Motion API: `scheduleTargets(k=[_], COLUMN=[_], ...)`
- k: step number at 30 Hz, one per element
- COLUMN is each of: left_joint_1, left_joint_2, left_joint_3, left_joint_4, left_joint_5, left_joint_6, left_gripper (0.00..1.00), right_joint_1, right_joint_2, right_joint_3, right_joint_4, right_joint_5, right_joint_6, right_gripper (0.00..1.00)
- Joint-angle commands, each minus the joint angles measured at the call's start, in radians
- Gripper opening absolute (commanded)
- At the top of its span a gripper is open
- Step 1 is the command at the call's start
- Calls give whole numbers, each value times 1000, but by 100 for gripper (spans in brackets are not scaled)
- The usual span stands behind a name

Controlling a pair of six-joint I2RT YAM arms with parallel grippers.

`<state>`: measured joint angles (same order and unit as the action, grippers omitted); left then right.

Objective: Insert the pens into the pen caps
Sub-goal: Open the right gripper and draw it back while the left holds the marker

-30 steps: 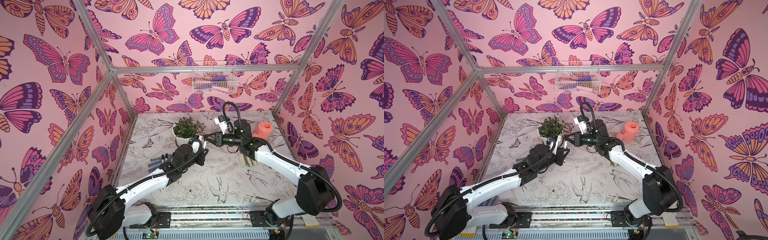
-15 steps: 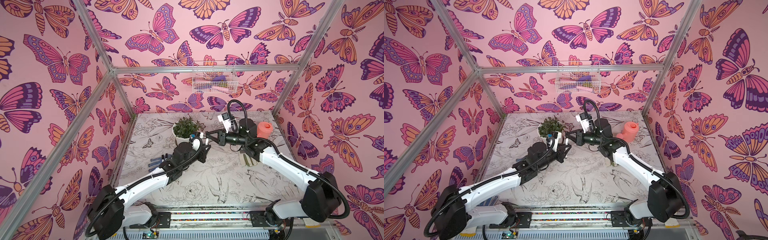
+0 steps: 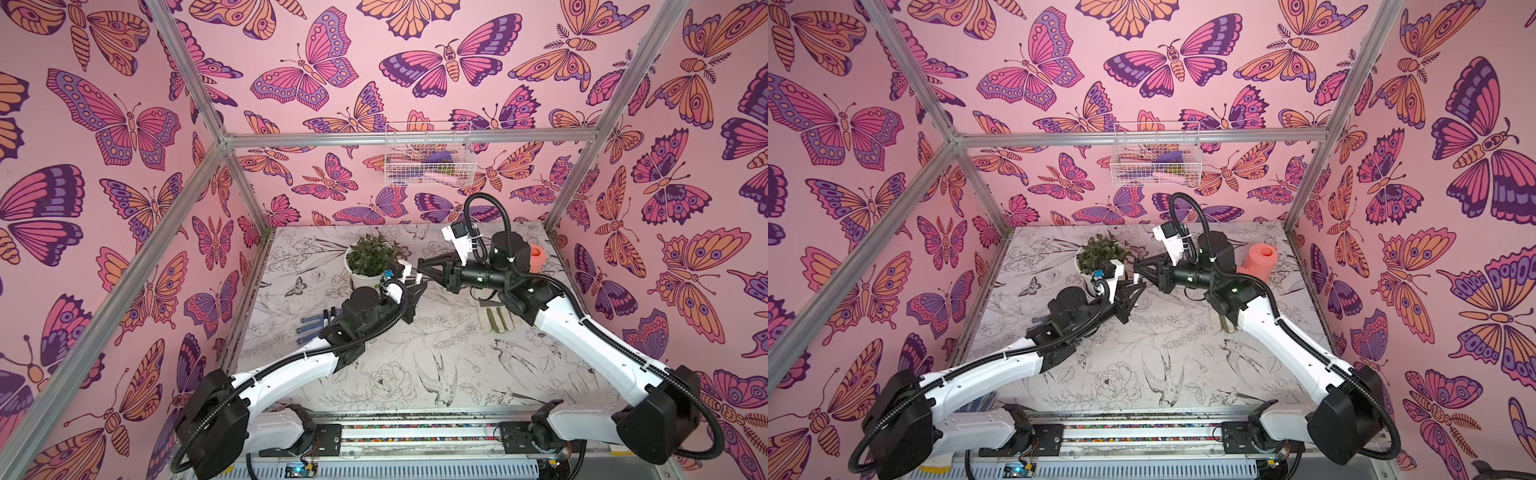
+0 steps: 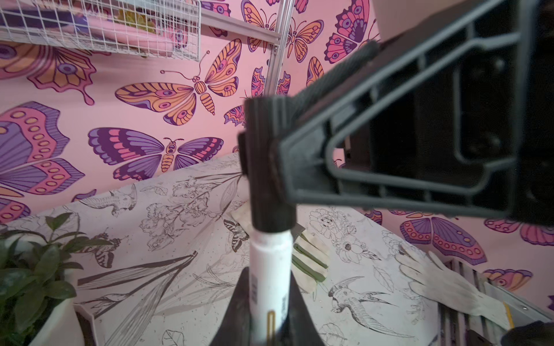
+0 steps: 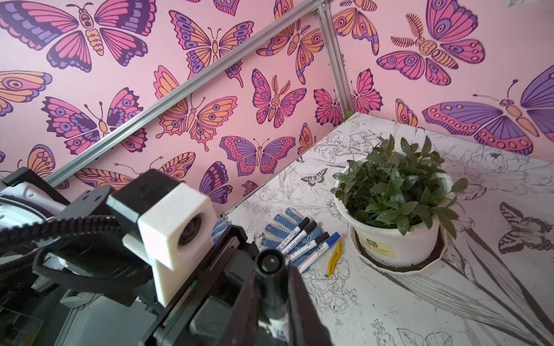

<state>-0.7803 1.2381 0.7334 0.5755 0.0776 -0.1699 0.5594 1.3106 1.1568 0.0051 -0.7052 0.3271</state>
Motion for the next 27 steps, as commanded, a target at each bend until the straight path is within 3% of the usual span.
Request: scheduleTargets(k=[1, 7, 13, 20, 27], left_joint_1=[-3, -30, -41, -50, -92], left_joint_2=[-14, 3, 12, 24, 82], left_joint_3=[-6, -30, -41, -63, -76], left_joint_4=[164, 181, 184, 182, 180], left_joint_5=[-73, -90, -101, -98, -107], left_joint_6=[49, 47, 57, 36, 23], left_gripper=[0, 0, 0, 0, 0], right_joint_1=[40, 37, 23, -18, 8], right_joint_2=[-15, -44, -82, -144, -79], right_joint_3=[10, 6, 1, -2, 69], right_joint_4=[-134, -142, -177, -119, -84], right_joint_5=[-87, -11, 56, 214, 167], right_joint_6=[-26, -37, -68, -56, -17], right_gripper=[31, 41, 43, 44, 45])
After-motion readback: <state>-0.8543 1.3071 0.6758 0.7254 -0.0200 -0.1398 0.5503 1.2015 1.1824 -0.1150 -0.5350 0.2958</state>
